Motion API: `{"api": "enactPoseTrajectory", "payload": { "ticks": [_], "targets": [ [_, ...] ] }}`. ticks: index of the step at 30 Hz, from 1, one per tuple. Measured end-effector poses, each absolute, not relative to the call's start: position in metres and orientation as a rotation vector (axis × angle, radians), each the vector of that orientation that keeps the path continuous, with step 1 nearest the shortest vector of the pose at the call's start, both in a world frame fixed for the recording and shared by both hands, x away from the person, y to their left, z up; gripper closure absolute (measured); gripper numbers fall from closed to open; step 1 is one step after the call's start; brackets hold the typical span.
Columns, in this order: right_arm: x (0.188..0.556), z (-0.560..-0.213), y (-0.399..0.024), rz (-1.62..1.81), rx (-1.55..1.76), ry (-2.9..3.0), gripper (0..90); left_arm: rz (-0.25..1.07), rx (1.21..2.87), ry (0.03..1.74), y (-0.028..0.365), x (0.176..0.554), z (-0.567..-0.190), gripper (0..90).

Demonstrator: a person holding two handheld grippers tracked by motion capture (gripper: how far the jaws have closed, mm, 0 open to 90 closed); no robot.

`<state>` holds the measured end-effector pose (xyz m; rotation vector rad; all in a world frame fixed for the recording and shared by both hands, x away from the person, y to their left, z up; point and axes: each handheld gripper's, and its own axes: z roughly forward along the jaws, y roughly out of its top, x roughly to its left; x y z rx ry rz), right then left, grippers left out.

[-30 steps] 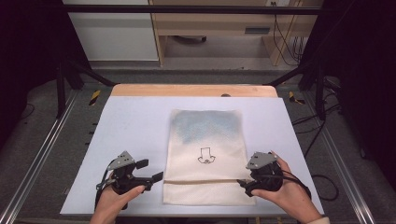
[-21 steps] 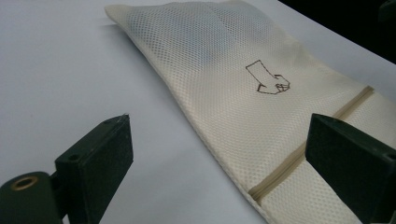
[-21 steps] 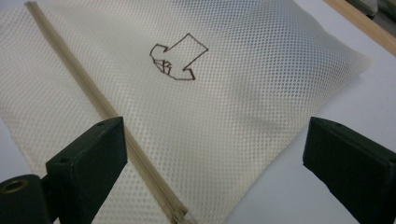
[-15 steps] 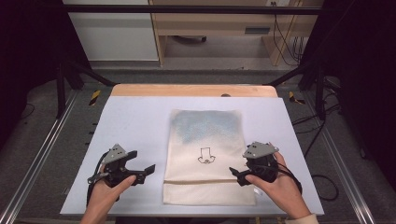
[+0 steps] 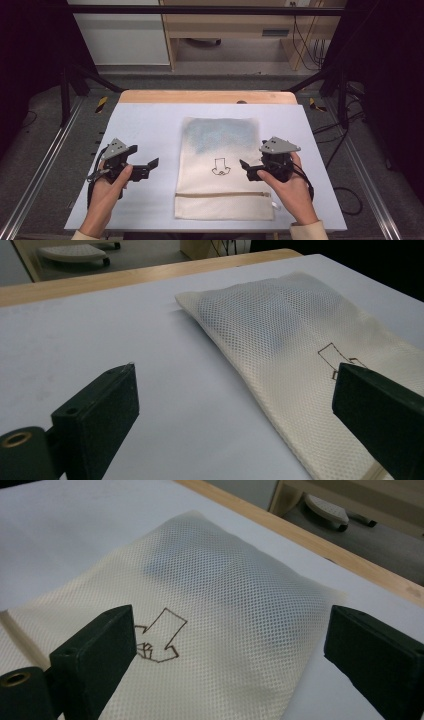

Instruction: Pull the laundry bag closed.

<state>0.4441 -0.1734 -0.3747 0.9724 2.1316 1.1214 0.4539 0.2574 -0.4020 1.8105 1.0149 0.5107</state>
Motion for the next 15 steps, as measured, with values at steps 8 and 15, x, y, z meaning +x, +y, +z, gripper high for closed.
{"api": "enactPoseTrajectory", "payload": {
  "ticks": [8,15],
  "targets": [
    [0.454,-0.371,-0.186,1.149,1.054,2.051,7.1,0.560,1.816,1.021,0.268,0.458,-0.402,4.0],
    [0.455,-0.371,-0.205,1.145,1.106,1.999,7.1,0.580,1.803,1.053,0.284,0.462,-0.406,4.1]
  ]
}}
